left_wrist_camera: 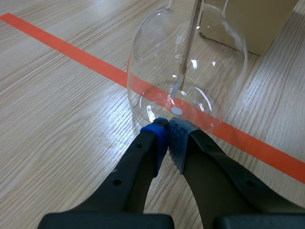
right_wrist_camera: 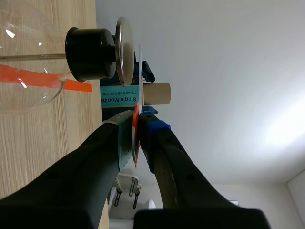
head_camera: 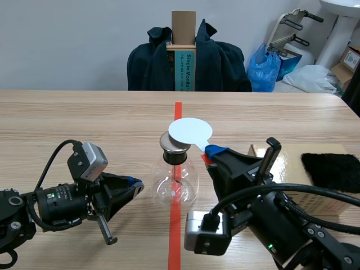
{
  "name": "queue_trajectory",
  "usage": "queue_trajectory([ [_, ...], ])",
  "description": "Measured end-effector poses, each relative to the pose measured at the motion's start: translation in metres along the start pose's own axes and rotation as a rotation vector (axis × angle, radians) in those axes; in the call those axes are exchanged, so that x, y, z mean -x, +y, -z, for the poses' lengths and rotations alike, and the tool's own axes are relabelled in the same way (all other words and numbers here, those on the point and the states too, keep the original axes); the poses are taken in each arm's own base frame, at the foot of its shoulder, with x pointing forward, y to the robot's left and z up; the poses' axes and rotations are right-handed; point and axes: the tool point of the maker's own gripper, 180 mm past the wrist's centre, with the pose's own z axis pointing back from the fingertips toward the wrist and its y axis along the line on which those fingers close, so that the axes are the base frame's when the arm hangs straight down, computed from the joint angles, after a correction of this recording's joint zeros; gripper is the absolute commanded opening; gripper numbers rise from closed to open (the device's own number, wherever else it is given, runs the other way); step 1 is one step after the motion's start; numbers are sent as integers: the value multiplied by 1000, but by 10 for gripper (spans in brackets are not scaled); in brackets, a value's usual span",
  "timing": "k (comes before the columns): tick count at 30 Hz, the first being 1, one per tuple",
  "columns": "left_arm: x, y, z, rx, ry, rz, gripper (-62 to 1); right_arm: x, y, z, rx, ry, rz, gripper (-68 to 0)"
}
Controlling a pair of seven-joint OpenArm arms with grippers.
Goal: Do the electroscope experiment.
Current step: 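Hold the plate still at the electroscope, then move the plate toward and away from the electroscope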
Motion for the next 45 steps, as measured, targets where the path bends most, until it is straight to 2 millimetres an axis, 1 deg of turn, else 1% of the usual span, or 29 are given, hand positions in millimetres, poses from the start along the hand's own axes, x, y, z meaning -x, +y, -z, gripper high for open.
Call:
queue_trajectory([
  [34, -2, 0, 0, 0, -12, 0, -578, -3, 0, 0, 0, -17, 0, -669],
  [37, -2, 0, 0, 0, -12, 0, -578, 3, 0, 0, 0, 18, 0, -669],
  [45, -2, 0, 0, 0, -12, 0, -578, 33, 0, -3, 0, 186, 0, -669],
])
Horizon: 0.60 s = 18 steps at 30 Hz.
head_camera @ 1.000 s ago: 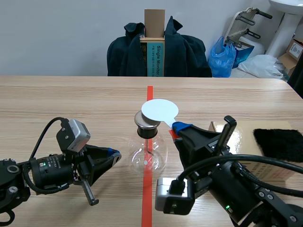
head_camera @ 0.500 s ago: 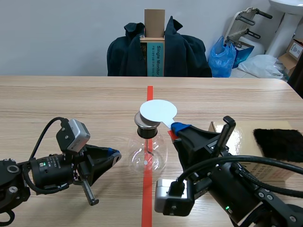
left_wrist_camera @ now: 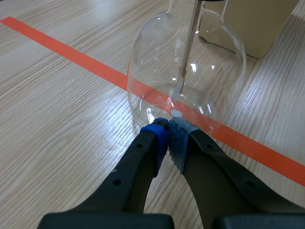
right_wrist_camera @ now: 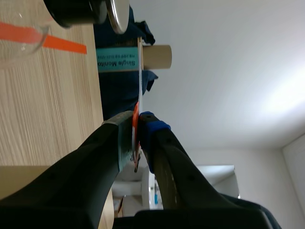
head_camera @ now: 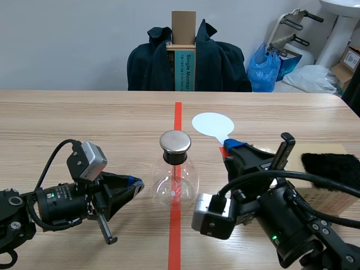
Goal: Do the electroscope experiment.
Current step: 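Move the plate toward and away from the electroscope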
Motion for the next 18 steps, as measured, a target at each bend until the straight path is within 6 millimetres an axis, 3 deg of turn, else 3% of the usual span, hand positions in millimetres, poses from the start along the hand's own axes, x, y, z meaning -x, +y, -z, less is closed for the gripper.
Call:
queue_trajectory([
  [10, 0, 0, 0, 0, 0, 0, -578, 24, 0, -2, 0, 133, 0, -669],
  [18, 0, 0, 0, 0, 0, 0, -578, 25, 0, -2, 0, 142, 0, -669],
])
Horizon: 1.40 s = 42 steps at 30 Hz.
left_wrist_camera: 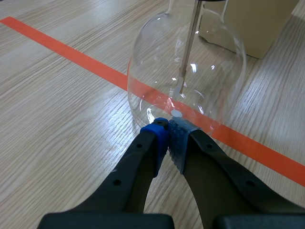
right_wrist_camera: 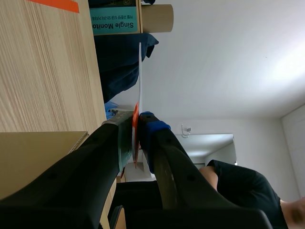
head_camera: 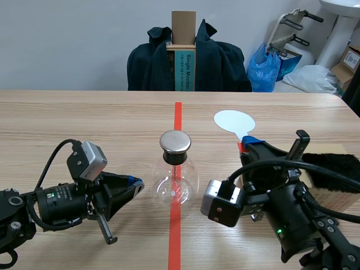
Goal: Do the electroscope experiment.
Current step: 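Move the plate toward and away from the electroscope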
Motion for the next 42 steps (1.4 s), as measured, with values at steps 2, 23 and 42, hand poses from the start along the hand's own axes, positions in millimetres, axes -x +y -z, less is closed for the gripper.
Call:
queue_trajectory([
  [2, 0, 0, 0, 0, 0, 0, -578, -1, 0, 0, 0, -4, 0, -669],
  [23, 0, 0, 0, 0, 0, 0, -578, -63, 0, -11, 0, -357, -1, -669],
  [42, 0, 0, 0, 0, 0, 0, -578, -82, 0, -20, 0, -474, -1, -669],
])
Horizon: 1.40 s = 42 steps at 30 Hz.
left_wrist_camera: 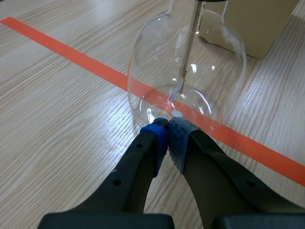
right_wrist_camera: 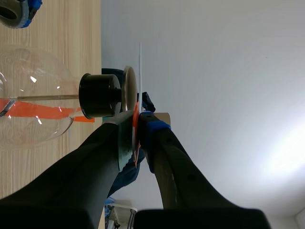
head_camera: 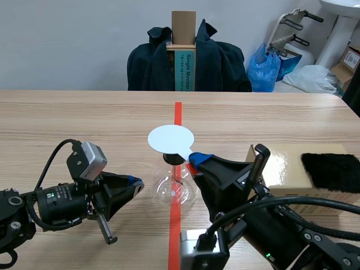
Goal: Do the electroscope experiment.
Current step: 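Move the plate toward and away from the electroscope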
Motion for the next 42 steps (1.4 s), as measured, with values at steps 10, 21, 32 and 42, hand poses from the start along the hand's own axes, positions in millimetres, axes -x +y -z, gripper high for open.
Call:
queue_trajectory([
  [10, 0, 0, 0, 0, 0, 0, -578, 14, 0, -1, 0, 77, 0, -669],
  [21, 0, 0, 0, 0, 0, 0, -578, 55, -7, -9, 40, 311, -13, -669],
  [32, 0, 0, 0, 0, 0, 0, -578, 82, -10, -19, 44, 433, -28, -669],
  [42, 0, 0, 0, 0, -1, 0, -578, 61, -10, -11, 42, 307, -30, -669],
])
